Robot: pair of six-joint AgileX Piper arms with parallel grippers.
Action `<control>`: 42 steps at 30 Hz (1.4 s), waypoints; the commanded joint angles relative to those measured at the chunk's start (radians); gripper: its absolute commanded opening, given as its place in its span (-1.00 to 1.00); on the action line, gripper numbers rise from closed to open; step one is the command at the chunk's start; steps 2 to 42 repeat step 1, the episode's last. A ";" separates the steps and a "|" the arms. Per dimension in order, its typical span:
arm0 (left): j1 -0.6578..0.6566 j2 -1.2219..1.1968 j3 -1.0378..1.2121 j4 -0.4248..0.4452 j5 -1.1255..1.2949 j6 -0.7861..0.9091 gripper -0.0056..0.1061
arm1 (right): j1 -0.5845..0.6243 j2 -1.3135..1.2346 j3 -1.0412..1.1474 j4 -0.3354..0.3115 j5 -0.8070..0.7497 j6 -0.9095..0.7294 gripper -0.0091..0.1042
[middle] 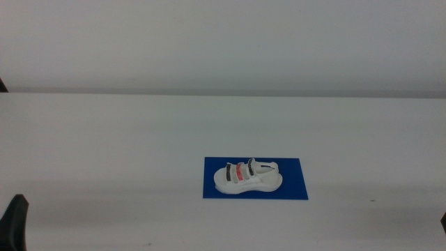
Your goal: Use one arm to grab the shoe from the table and place it on the mat.
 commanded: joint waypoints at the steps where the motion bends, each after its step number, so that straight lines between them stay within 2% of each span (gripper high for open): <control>1: 0.001 -0.042 0.041 -0.001 -0.003 0.000 0.78 | 0.000 -0.038 0.043 -0.001 -0.007 0.000 0.80; 42: 0.001 -0.042 0.041 -0.001 -0.003 0.000 0.78 | 0.000 -0.038 0.043 -0.001 -0.007 0.000 0.80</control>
